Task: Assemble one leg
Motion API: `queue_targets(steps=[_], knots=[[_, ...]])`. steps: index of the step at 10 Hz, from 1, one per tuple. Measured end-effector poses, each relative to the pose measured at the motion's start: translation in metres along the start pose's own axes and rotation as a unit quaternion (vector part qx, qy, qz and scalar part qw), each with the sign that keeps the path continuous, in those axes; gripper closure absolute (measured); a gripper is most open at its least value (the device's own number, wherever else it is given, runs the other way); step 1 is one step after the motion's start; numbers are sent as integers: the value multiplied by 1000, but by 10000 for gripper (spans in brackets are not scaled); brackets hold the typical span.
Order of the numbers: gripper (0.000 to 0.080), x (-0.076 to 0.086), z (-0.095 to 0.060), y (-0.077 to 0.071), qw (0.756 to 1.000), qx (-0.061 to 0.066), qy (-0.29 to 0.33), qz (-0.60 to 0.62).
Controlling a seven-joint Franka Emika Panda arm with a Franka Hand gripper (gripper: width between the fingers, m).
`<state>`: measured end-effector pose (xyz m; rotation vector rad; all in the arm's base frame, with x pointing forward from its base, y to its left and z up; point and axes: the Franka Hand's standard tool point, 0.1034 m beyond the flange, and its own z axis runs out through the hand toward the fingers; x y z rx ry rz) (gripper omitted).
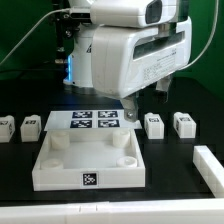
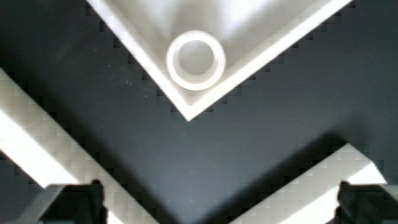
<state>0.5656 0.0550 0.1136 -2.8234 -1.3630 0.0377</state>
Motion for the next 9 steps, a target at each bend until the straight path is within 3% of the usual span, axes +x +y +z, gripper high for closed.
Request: queue_targets(steps=[5, 7, 9], knots=[[150, 1, 1, -2, 1000, -1, 1, -13], [150, -18, 15, -41, 998, 5, -5, -70], [150, -49, 27, -66, 979, -7, -3, -204]])
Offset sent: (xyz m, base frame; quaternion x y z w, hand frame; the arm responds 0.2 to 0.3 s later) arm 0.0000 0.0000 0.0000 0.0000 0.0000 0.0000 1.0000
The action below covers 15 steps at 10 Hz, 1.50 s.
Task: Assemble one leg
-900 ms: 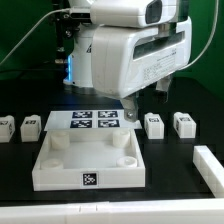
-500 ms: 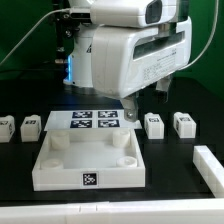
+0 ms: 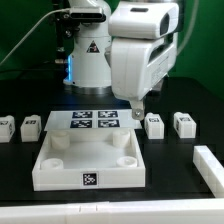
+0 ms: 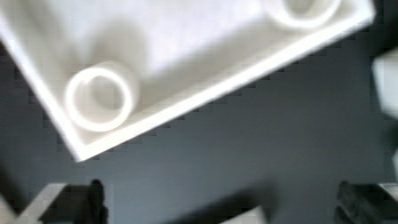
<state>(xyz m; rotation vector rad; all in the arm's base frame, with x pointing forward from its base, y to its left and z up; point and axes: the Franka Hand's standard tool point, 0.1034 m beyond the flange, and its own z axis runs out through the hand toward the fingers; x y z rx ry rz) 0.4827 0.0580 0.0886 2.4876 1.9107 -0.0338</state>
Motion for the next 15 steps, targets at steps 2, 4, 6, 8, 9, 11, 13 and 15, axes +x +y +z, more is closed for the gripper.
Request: queue_targets(steps=[2, 4, 6, 8, 9, 11, 13, 15], knots=[[150, -20, 8, -16, 993, -22, 8, -117], [150, -28, 10, -16, 984, -27, 6, -176], [150, -28, 11, -16, 984, -26, 6, -174], [150, -31, 13, -17, 985, -26, 7, -171], [150, -45, 24, -27, 987, -24, 7, -161], [150, -78, 51, -42, 987, -12, 8, -160], [150, -87, 68, -47, 989, 4, 10, -149], [150, -87, 76, -40, 989, 6, 12, -145]])
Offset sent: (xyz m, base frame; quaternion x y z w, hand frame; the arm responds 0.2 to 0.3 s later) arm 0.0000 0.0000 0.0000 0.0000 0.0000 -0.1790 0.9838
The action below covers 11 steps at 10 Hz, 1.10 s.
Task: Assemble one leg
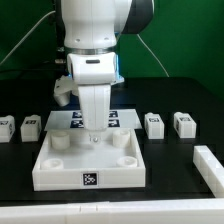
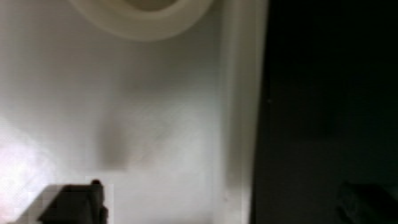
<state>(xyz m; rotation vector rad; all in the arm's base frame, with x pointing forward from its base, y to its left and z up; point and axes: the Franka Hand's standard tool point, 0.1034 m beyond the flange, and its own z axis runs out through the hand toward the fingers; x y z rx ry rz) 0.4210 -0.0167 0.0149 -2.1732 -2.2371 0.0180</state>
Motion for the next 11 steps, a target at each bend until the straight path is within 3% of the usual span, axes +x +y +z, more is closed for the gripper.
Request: queue_targets(steps=[1, 3, 4, 5, 6, 7, 11], knots=[[150, 0, 3, 1, 1000, 2, 1, 5], [420, 0, 3, 1, 1000, 3, 1, 5], [420, 0, 3, 1, 1000, 3, 1, 5], [606, 0, 4, 1, 1000, 3, 1, 5], [606, 0, 4, 0, 1000, 4, 1, 5], [741, 0, 3, 1, 1000, 2, 1, 5], [741, 0, 4, 1, 1000, 2, 1, 5]])
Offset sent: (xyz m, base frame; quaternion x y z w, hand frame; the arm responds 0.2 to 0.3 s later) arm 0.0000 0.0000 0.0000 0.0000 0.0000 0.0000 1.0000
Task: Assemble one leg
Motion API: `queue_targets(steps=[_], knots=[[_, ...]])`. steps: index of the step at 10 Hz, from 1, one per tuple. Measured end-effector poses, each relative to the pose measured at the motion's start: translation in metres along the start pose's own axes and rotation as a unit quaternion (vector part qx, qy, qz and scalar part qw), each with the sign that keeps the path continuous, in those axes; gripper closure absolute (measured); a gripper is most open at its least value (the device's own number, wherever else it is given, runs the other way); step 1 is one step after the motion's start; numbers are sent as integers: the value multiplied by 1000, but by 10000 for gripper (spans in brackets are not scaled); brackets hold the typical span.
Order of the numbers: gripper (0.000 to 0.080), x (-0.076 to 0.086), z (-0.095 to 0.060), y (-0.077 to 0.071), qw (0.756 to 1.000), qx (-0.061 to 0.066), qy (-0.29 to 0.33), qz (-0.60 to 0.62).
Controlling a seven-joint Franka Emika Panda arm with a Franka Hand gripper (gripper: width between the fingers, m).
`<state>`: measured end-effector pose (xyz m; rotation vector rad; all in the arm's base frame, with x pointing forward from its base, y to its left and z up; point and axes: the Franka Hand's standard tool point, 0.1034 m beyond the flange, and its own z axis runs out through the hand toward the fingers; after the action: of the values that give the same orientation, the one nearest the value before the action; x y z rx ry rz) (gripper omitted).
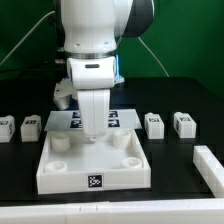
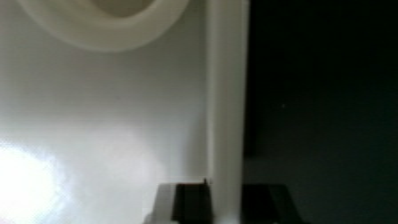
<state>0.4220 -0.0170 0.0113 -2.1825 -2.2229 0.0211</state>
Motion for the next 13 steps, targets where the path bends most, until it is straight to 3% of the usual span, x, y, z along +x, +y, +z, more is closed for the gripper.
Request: queue_targets(steps=[6, 7, 11, 13], knots=[[739, 1, 0, 0, 1000, 0, 0, 0], [739, 8, -1, 7, 1000, -3, 2, 11], [739, 63, -4, 44, 999, -23, 15, 21], [739, 76, -2, 61, 999, -30, 21, 16]])
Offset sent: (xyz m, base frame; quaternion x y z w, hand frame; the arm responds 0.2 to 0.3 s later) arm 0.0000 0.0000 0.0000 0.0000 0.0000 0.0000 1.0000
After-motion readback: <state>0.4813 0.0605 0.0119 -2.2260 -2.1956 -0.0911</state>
